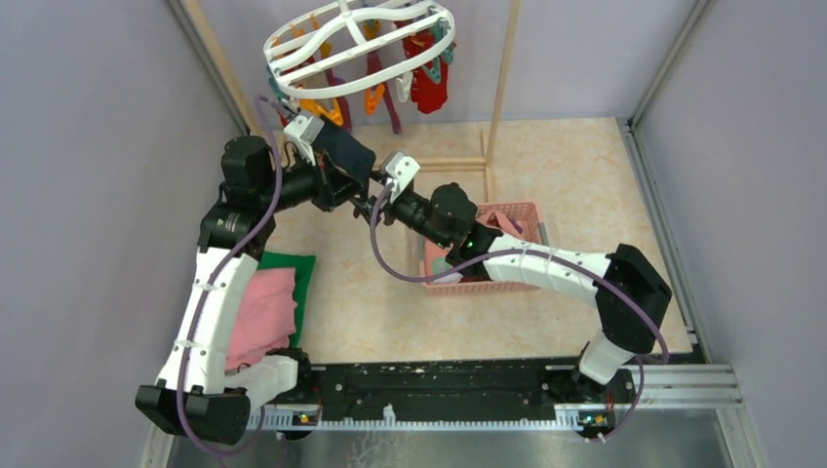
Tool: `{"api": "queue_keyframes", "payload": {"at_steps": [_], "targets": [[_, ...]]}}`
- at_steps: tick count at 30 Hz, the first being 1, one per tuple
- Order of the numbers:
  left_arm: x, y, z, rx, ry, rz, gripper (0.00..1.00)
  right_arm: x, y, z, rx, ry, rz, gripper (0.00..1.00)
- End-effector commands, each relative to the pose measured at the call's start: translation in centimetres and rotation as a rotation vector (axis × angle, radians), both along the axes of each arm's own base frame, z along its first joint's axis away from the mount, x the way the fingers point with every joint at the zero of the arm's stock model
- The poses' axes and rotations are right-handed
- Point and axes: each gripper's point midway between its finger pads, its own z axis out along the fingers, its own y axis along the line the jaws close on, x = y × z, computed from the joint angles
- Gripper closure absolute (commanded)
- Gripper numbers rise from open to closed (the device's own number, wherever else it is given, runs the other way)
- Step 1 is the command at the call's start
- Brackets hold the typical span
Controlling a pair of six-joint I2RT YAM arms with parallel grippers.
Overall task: Remove the socks clipped to the hanger
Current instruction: Remove the sock from the hanger.
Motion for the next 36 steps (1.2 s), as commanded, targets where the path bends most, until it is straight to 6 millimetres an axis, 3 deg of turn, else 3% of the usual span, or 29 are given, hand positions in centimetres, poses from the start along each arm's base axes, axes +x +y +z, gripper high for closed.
{"api": "queue_keyframes", "payload": {"at_steps": [1, 3, 5, 7, 8, 9, 10, 11, 23, 30, 33, 36], "targets": [[-0.9, -0.4, 1.1, -0.033, 0.016, -0.018, 1.00, 0.1, 0.7, 4.7, 0.112, -0.062, -0.006, 0.58], [-1.0, -0.2, 1.1, -0.025, 0.015, -0.010, 1.00, 0.0, 0.5, 4.7, 0.115, -0.051, -0.002, 1.00], [-1.2, -0.1, 1.1, -0.016, 0.010, -0.003, 0.99, 0.0, -0.1, 4.6, 0.121, -0.033, -0.019, 1.00], [-1.2, 0.1, 1.0, 0.001, 0.006, 0.004, 0.69, 0.0, -1.0, 4.4, 0.126, -0.013, -0.037, 1.00], [-1.2, 0.4, 1.1, 0.011, 0.006, 0.015, 0.38, 0.0, -1.4, 4.1, 0.125, 0.000, -0.038, 1.00], [-1.1, 0.6, 1.0, 0.025, 0.012, 0.031, 0.27, 0.0, -2.0, 4.0, 0.129, 0.013, -0.038, 1.00], [-1.0, 0.9, 1.0, 0.042, 0.016, 0.049, 0.09, 0.1, -2.6, 3.9, 0.134, 0.028, -0.040, 1.00], [-0.9, 1.2, 1.1, 0.061, 0.016, 0.063, 0.02, 0.1, -3.2, 3.8, 0.144, 0.047, -0.039, 1.00], [-1.7, 3.3, 4.2, 0.258, -0.193, 0.055, 0.01, 0.0, -12.2, 6.2, 0.190, 0.146, -0.066, 1.00], [-1.4, 3.8, 4.6, 0.276, -0.218, 0.090, 0.01, 0.1, -17.6, 6.5, 0.207, 0.168, -0.152, 1.00], [-1.5, 3.4, 4.7, 0.257, -0.215, 0.073, 0.01, 0.3, -18.9, 5.9, 0.200, 0.182, -0.181, 1.00], [-1.4, 2.9, 4.7, 0.232, -0.211, 0.050, 0.01, 0.1, -18.4, 4.9, 0.196, 0.219, -0.140, 1.00]]}}
